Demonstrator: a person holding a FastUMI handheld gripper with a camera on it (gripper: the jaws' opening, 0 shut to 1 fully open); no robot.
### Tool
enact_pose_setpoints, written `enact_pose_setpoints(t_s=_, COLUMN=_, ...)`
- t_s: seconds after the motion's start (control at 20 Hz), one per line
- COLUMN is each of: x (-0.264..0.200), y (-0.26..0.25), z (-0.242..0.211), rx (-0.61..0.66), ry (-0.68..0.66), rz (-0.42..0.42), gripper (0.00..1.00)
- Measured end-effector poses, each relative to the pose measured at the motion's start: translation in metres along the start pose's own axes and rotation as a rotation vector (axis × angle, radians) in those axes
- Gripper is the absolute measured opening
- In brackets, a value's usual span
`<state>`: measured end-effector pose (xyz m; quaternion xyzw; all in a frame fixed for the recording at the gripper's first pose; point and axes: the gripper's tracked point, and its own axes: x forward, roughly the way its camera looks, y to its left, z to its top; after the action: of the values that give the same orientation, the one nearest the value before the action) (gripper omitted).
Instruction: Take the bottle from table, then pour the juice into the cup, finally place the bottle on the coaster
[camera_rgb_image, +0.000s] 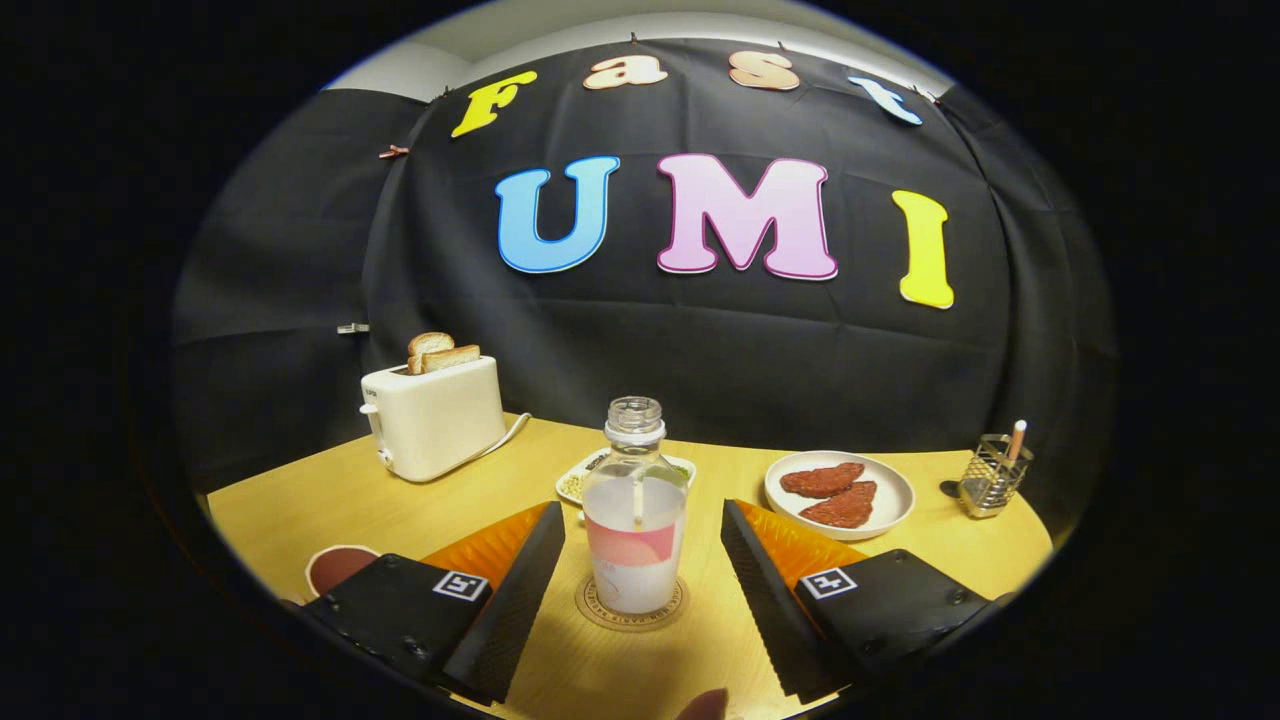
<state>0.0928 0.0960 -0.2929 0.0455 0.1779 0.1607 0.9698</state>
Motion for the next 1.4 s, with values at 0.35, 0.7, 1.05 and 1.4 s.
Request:
enact_pose_setpoints(t_s=0.35, x=-0.076, y=-0.004, z=0.047, rx=-0.006, ry=-0.036, rz=-0.08, gripper=0.97)
enact_pose_setpoints(t_s=0.7, x=-0.137, y=-0.004, z=0.101, rx=-0.029, ry=-0.099, rz=-0.151, gripper=0.97)
enact_pose_setpoints(t_s=1.05, x=-0.164, y=-0.001, z=0.148, rx=-0.065, ry=-0.138, rz=-0.181, gripper=0.97)
enact_pose_setpoints(t_s=1.4, x=-0.187, y=0.005, z=0.188, rx=-0.04, ry=-0.195, rz=-0.173, gripper=0.97)
